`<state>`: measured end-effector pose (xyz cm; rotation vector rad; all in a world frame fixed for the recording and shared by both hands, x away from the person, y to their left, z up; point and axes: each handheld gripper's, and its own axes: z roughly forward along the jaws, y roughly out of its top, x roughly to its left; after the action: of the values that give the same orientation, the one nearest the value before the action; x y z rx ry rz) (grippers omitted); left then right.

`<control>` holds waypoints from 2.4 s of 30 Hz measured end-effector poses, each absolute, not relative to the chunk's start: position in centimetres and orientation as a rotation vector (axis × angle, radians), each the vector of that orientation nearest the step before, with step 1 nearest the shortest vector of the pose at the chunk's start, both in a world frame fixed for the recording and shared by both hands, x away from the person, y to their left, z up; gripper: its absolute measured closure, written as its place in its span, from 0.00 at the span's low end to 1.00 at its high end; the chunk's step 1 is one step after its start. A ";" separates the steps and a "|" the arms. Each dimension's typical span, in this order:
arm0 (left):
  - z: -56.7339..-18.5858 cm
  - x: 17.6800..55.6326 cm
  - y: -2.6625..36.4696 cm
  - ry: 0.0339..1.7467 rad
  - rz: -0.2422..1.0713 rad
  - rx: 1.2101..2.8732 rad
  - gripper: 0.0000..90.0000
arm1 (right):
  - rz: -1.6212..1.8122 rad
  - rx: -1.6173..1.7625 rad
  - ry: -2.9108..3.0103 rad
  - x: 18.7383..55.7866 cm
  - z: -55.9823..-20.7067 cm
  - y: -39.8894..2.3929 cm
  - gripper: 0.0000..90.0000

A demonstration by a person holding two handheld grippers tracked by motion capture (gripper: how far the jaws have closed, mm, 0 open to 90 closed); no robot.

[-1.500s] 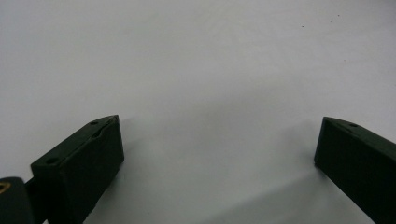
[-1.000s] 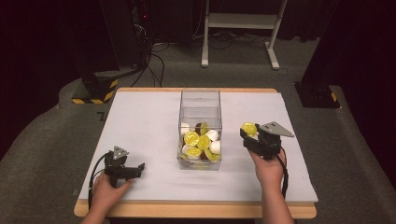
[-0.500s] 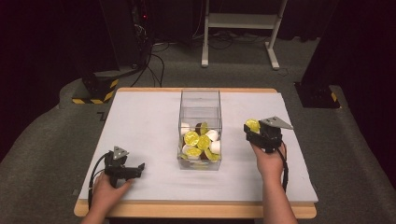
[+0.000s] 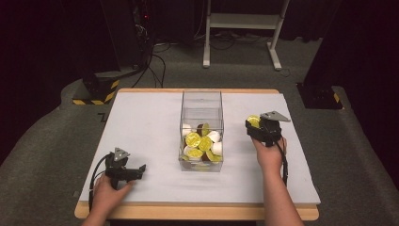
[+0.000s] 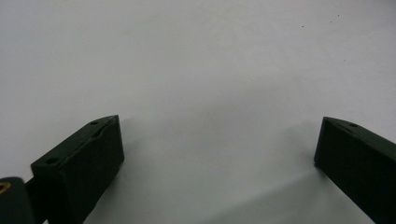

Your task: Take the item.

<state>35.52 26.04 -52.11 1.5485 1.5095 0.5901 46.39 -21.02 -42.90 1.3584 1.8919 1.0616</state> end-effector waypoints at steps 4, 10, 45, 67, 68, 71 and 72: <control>-52.1 35.5 26.0 1.509 0.590 1.548 0.02 | 1.027 1.378 1.907 47.2 -43.8 -21.3 0.43; -52.1 35.5 26.0 1.509 0.589 1.548 0.02 | 0.968 1.401 1.933 48.3 -45.2 -21.1 0.43; -52.1 35.5 26.0 1.509 0.590 1.548 0.02 | 0.885 1.484 1.987 50.2 -48.0 -20.8 0.43; -52.1 35.5 26.0 1.510 0.589 1.548 0.02 | 0.937 1.529 1.989 50.0 -47.9 -20.9 0.25; -52.1 35.5 26.0 1.510 0.589 1.548 0.02 | 0.938 1.530 1.986 50.0 -47.8 -20.9 0.24; -52.1 35.5 26.0 1.510 0.590 1.547 0.02 | 0.949 1.534 1.981 49.9 -47.7 -21.0 0.22; -52.1 35.5 26.0 1.510 0.590 1.548 0.02 | 0.953 1.542 1.974 49.8 -47.5 -21.1 0.20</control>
<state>35.52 26.04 -52.11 1.5476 1.5097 0.5897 49.82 -21.08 -47.54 1.5421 1.9739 0.9532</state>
